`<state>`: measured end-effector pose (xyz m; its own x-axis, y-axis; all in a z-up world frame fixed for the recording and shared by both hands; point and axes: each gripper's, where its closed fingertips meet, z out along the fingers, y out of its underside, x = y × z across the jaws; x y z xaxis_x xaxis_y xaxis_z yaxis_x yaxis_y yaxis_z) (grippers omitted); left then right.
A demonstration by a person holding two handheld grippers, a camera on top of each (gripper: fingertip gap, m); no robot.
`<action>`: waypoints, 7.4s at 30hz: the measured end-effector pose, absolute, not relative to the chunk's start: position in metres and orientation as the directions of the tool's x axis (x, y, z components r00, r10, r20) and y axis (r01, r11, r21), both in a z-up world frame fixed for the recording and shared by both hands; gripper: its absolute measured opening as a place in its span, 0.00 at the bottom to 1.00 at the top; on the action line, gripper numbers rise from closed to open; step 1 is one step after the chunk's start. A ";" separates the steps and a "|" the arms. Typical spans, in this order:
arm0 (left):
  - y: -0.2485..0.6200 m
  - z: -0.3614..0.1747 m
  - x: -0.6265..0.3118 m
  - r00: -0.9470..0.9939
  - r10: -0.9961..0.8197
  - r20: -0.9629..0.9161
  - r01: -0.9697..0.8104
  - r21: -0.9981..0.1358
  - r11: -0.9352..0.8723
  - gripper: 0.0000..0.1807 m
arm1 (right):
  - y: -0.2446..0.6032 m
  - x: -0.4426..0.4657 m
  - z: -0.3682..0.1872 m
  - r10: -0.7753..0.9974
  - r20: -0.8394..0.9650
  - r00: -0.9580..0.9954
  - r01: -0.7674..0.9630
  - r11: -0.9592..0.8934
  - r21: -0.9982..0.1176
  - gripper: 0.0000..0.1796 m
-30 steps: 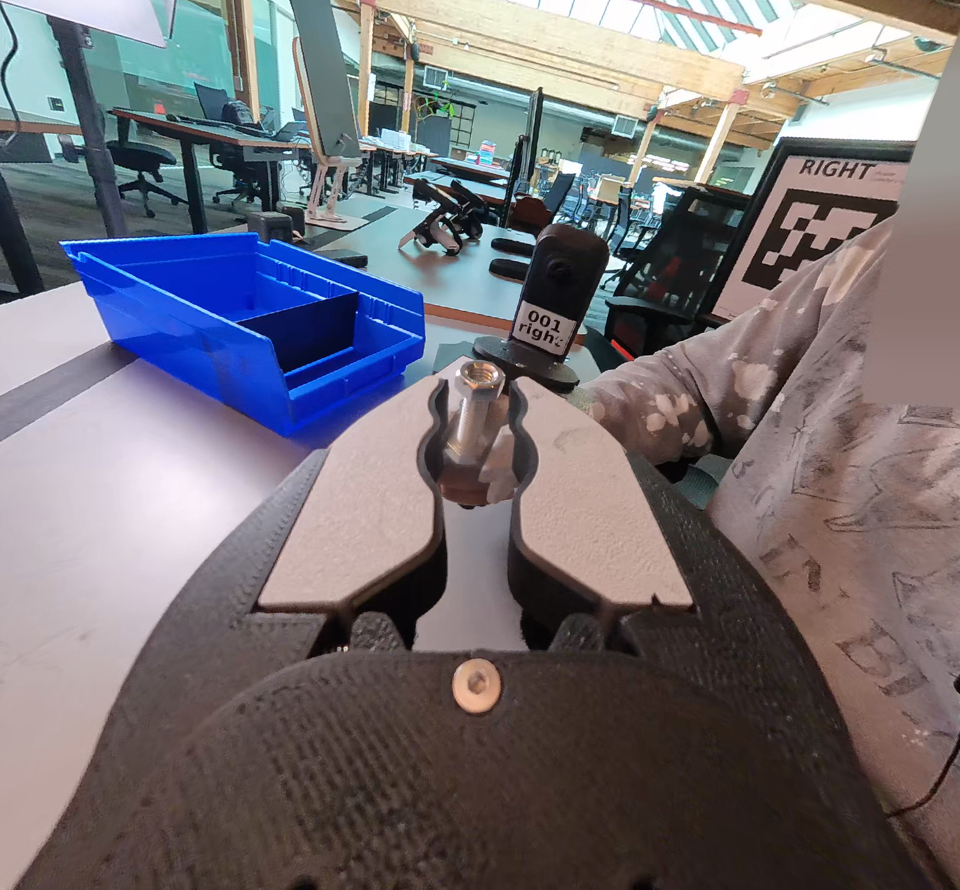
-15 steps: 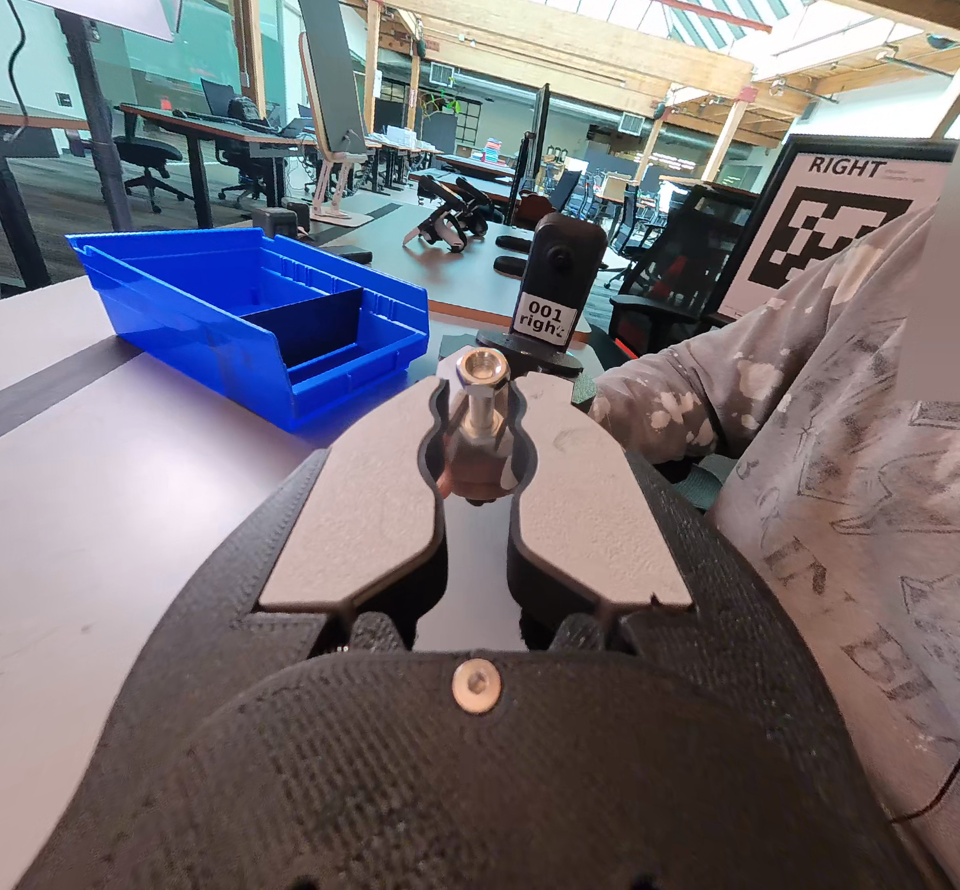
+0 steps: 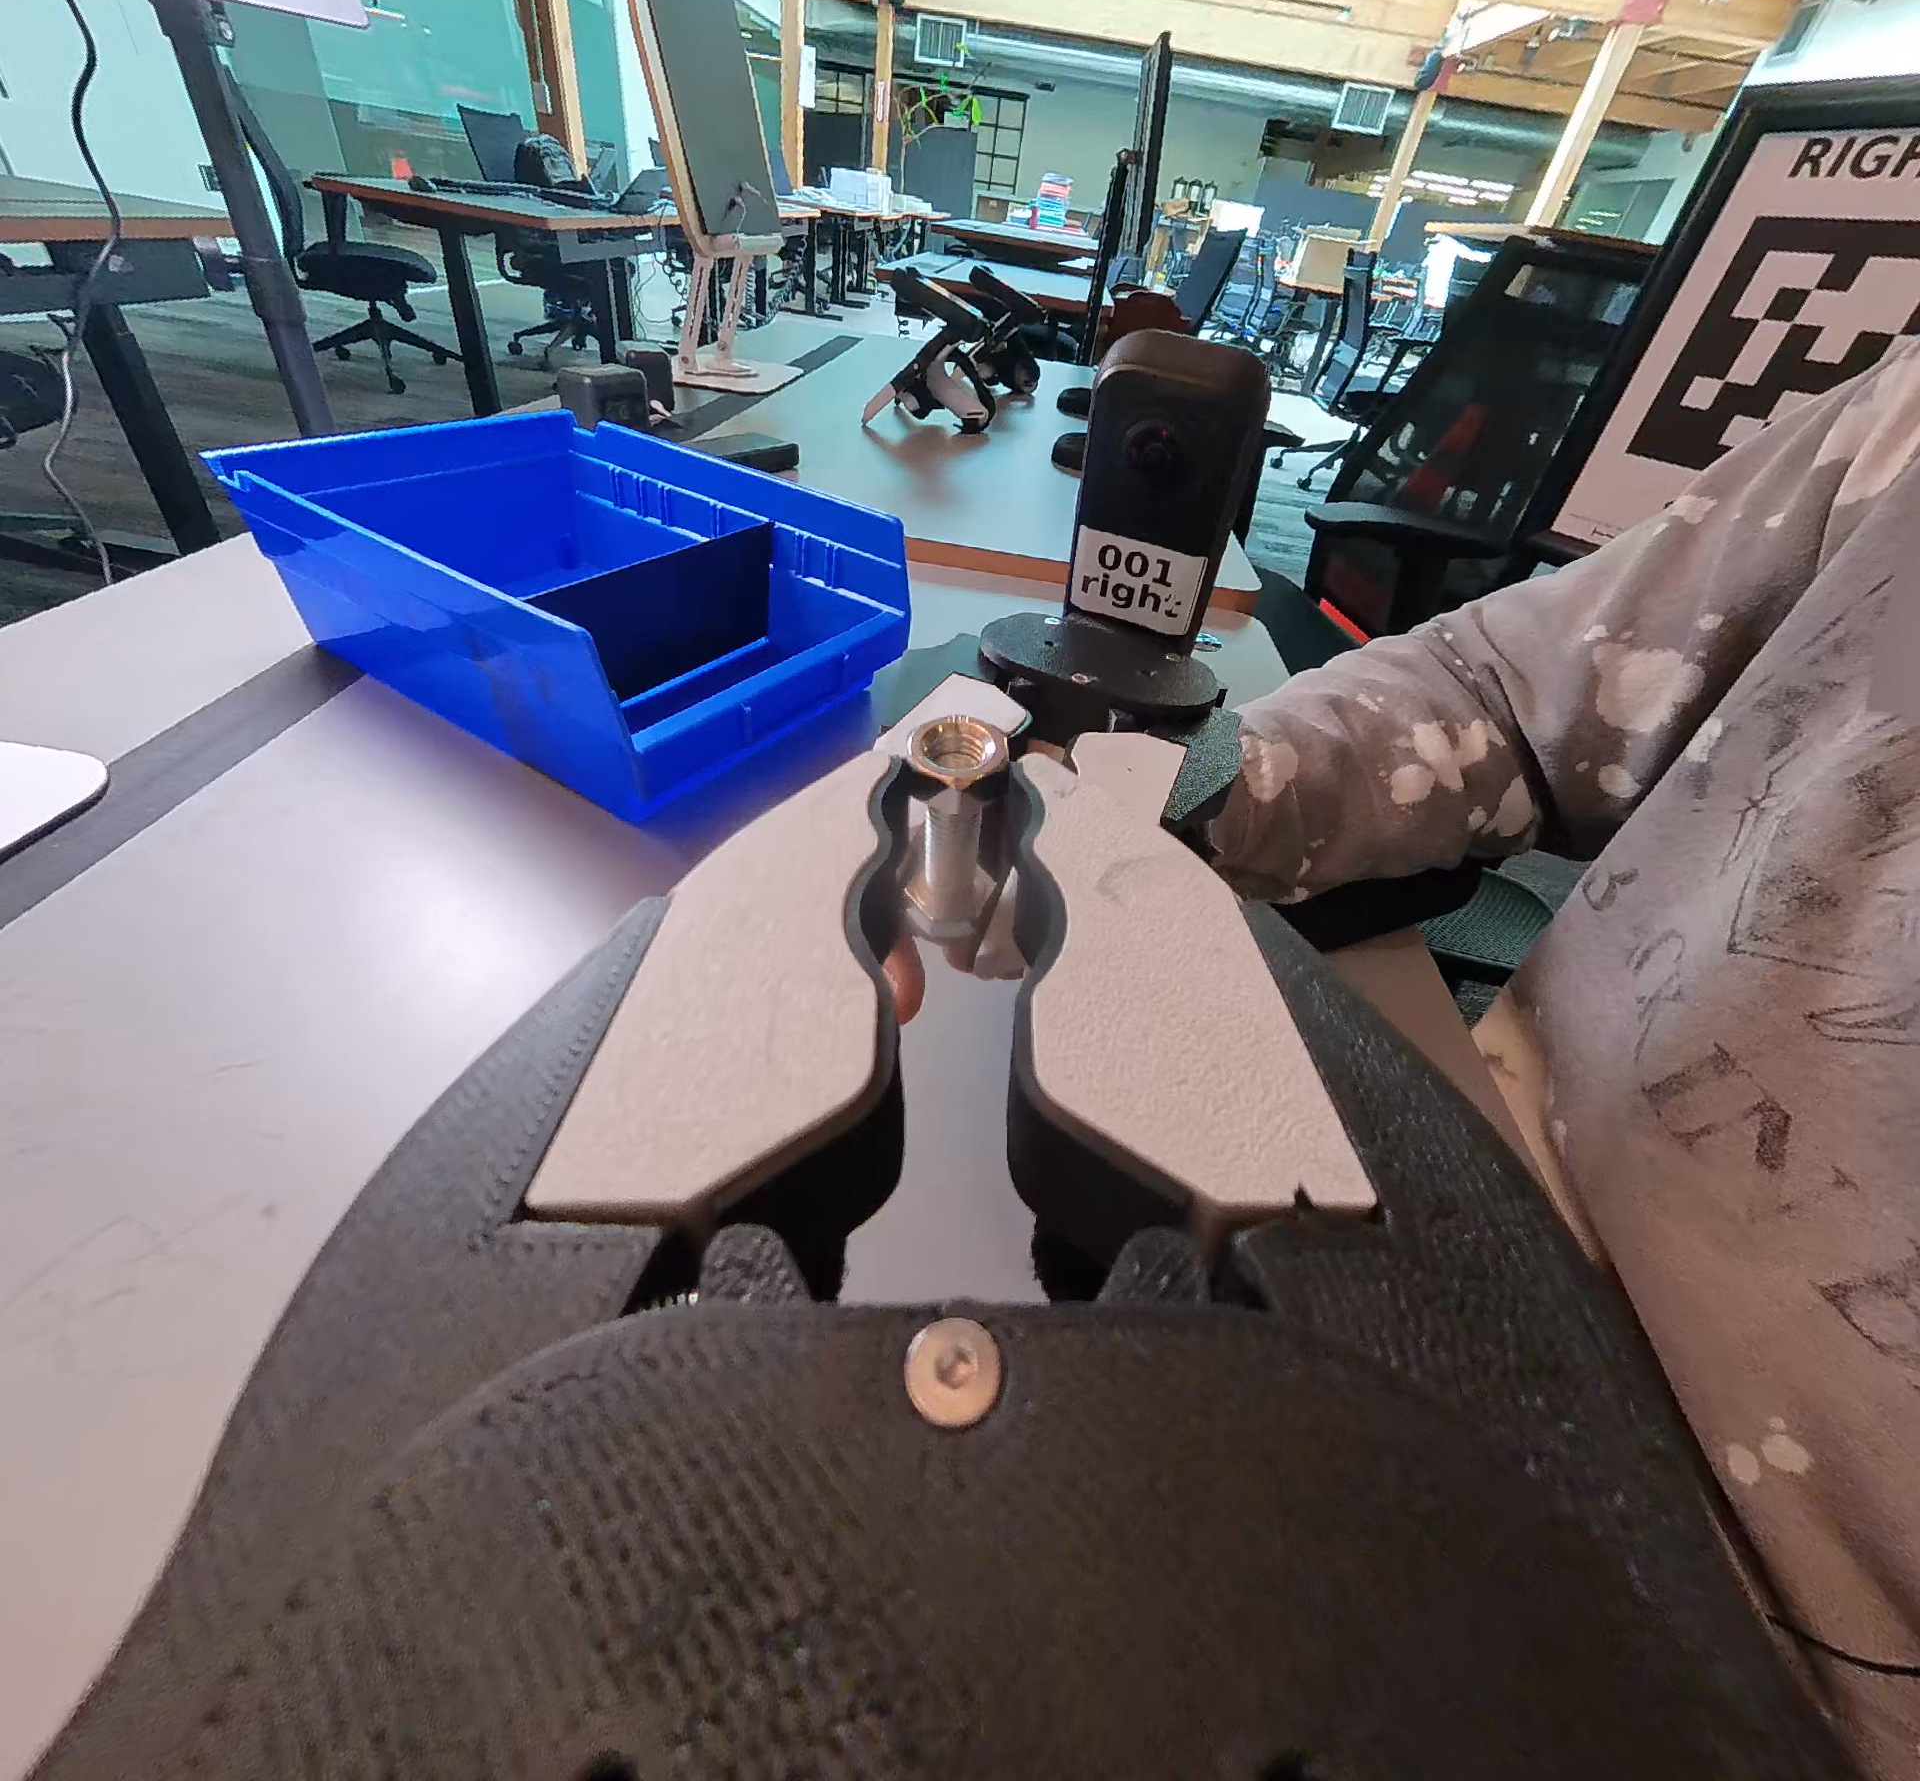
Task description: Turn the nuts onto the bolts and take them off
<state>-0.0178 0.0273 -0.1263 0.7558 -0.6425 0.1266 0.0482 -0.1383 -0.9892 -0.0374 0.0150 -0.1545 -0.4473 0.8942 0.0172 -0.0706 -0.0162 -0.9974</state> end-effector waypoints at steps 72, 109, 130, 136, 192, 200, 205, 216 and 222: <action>0.017 -0.108 -0.019 0.686 -0.695 0.215 0.213 -0.973 -0.091 0.13 | 0.009 -0.025 -0.133 0.864 0.028 -0.503 -0.193 -0.081 -0.978 0.10; 0.025 -0.118 -0.011 0.749 -0.645 0.150 0.122 -0.989 -0.088 0.10 | 0.014 -0.030 -0.139 0.886 0.008 -0.463 -0.138 -0.063 -0.988 0.10; 0.030 -0.124 -0.012 0.764 -0.630 0.142 0.115 -0.990 -0.084 0.10 | 0.017 -0.038 -0.150 0.920 0.075 -0.384 -0.092 0.042 -0.995 0.10; 0.029 -0.121 -0.012 0.761 -0.630 0.155 0.136 -0.988 -0.079 0.12 | 0.019 -0.037 -0.150 0.919 0.080 -0.385 -0.091 0.048 -0.995 0.10; 0.025 -0.110 -0.023 0.742 -0.621 0.252 0.230 -0.966 -0.116 0.18 | 0.015 -0.028 -0.133 0.879 -0.007 -0.476 -0.174 -0.102 -0.979 0.10; 0.034 -0.119 -0.045 0.831 -0.503 0.239 0.194 -0.971 -0.141 0.07 | 0.016 -0.025 -0.128 0.875 0.002 -0.484 -0.198 -0.107 -0.974 0.10; 0.026 -0.111 -0.025 0.758 -0.603 0.248 0.211 -0.968 -0.132 0.18 | 0.016 -0.028 -0.133 0.884 -0.002 -0.468 -0.176 -0.095 -0.980 0.10; 0.031 -0.117 -0.040 0.805 -0.531 0.263 0.205 -0.964 -0.167 0.11 | 0.017 -0.026 -0.129 0.877 -0.009 -0.481 -0.192 -0.116 -0.974 0.10; 0.030 -0.121 -0.016 0.771 -0.592 0.235 0.157 -0.971 -0.181 0.18 | 0.016 -0.029 -0.135 0.887 -0.001 -0.461 -0.170 -0.090 -0.981 0.10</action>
